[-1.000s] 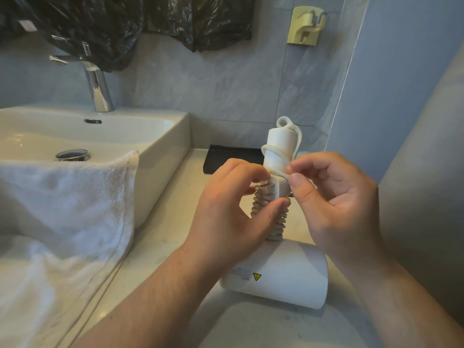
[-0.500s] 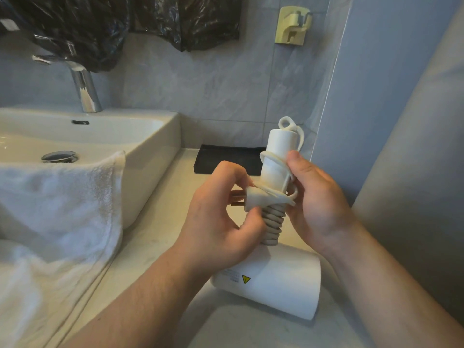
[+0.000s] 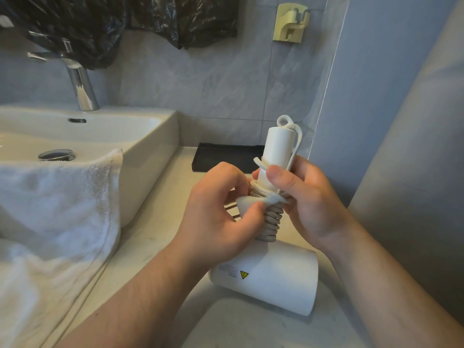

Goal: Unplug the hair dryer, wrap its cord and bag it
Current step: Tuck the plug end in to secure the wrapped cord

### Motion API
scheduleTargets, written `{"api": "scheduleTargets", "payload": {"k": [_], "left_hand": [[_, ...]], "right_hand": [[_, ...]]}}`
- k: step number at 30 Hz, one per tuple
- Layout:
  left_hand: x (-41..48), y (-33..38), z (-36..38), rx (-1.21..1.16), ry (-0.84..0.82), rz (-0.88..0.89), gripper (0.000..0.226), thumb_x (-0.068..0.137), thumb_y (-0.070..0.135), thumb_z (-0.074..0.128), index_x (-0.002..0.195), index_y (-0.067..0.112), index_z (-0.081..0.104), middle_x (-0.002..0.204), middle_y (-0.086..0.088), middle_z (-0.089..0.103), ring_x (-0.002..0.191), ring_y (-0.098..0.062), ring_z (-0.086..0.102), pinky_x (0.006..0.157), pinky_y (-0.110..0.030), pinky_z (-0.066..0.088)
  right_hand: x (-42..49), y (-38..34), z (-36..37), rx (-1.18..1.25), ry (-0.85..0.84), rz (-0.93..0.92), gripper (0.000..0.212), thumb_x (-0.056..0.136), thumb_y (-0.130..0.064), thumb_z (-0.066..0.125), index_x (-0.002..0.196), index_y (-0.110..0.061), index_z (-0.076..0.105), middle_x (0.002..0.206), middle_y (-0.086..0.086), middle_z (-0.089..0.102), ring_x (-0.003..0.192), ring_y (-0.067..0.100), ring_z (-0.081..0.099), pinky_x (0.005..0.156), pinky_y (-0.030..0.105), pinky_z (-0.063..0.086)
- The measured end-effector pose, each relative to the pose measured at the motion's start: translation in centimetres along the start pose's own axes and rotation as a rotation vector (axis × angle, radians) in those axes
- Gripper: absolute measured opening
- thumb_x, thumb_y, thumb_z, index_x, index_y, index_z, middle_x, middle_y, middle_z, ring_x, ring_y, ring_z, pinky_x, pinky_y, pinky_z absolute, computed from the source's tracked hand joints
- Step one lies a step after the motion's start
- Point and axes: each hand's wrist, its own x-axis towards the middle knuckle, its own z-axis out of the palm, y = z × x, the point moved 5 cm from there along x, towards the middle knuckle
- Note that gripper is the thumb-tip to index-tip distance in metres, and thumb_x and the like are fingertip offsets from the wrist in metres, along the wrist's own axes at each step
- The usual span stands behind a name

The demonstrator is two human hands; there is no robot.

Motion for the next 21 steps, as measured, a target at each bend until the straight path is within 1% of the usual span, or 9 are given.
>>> {"api": "scheduleTargets", "payload": {"k": [3,6,8,10,13,14,17,19,21], "left_hand": [[0.1,-0.4,0.3,-0.006,-0.008,-0.065,0.02,0.069,0.007,0.066,0.07,-0.001,0.047,0.073,-0.016,0.056,0.071,-0.022,0.057,0.059,-0.039,0.049],[0.1,-0.5,0.4,-0.024,-0.031,-0.123,0.02,0.069,0.008,0.067,0.069,0.0,0.048,0.066,-0.017,0.053,0.063,-0.027,0.05,0.053,-0.035,0.042],[0.0,-0.6,0.4,-0.02,-0.049,-0.131,0.018,0.07,0.006,0.066,0.07,0.003,0.048,0.061,-0.01,0.048,0.058,-0.024,0.042,0.049,-0.031,0.034],[0.0,-0.8,0.4,-0.012,-0.079,-0.126,0.018,0.072,0.001,0.064,0.068,0.009,0.048,0.057,0.003,0.041,0.055,-0.011,0.036,0.049,-0.023,0.031],[0.0,-1.1,0.6,-0.02,-0.115,-0.152,0.019,0.075,0.002,0.062,0.067,0.012,0.047,0.056,0.012,0.04,0.056,-0.008,0.036,0.05,-0.023,0.032],[0.0,-1.2,0.7,-0.029,-0.125,-0.159,0.018,0.076,0.004,0.061,0.067,0.011,0.047,0.056,0.012,0.041,0.056,-0.008,0.036,0.05,-0.024,0.033],[0.0,-1.3,0.8,-0.059,-0.156,-0.184,0.013,0.077,0.009,0.057,0.066,0.011,0.05,0.058,0.01,0.044,0.059,-0.012,0.041,0.051,-0.03,0.037],[-0.1,-1.3,0.9,-0.077,-0.183,-0.197,0.013,0.078,0.011,0.055,0.066,0.011,0.051,0.059,0.007,0.046,0.059,-0.012,0.043,0.051,-0.034,0.039],[-0.1,-1.0,1.0,-0.059,-0.191,-0.188,0.018,0.081,0.016,0.057,0.065,0.011,0.051,0.056,0.013,0.048,0.055,-0.001,0.043,0.049,-0.022,0.036]], "right_hand": [[0.1,0.3,-0.3,0.014,0.044,0.022,0.031,0.062,-0.032,0.072,0.089,-0.017,0.069,0.081,0.004,0.061,0.078,0.02,0.057,0.071,0.036,0.043],[0.1,0.2,-0.3,0.065,0.018,0.063,0.026,0.069,-0.019,0.066,0.093,-0.013,0.06,0.08,0.005,0.056,0.075,0.018,0.055,0.063,0.027,0.044],[0.0,0.2,-0.3,0.065,-0.008,0.072,0.031,0.071,-0.02,0.064,0.099,-0.013,0.055,0.081,0.003,0.055,0.075,0.016,0.055,0.062,0.023,0.046],[-0.1,0.4,-0.3,0.032,-0.058,0.082,0.044,0.067,-0.028,0.073,0.105,-0.015,0.055,0.084,-0.004,0.058,0.079,0.011,0.057,0.066,0.02,0.046],[-0.1,0.4,0.0,-0.036,-0.148,0.099,0.085,0.042,-0.048,0.09,0.114,-0.02,0.056,0.086,-0.016,0.065,0.088,0.004,0.061,0.071,0.016,0.048],[-0.1,0.3,-0.1,-0.046,-0.166,0.098,0.084,0.04,-0.044,0.091,0.113,-0.02,0.057,0.085,-0.016,0.065,0.087,0.005,0.061,0.072,0.017,0.048],[-0.1,0.1,-0.2,-0.023,-0.187,0.094,0.052,0.055,-0.028,0.074,0.103,-0.014,0.06,0.085,-0.001,0.061,0.085,0.015,0.058,0.074,0.025,0.046],[0.0,0.3,-0.4,0.011,-0.189,0.1,0.047,0.059,-0.026,0.071,0.102,-0.011,0.061,0.091,0.009,0.06,0.085,0.019,0.059,0.075,0.027,0.046],[0.0,0.4,-0.5,0.041,-0.184,0.113,0.049,0.058,-0.026,0.069,0.105,-0.011,0.061,0.096,0.012,0.063,0.086,0.018,0.063,0.074,0.025,0.049]]}}
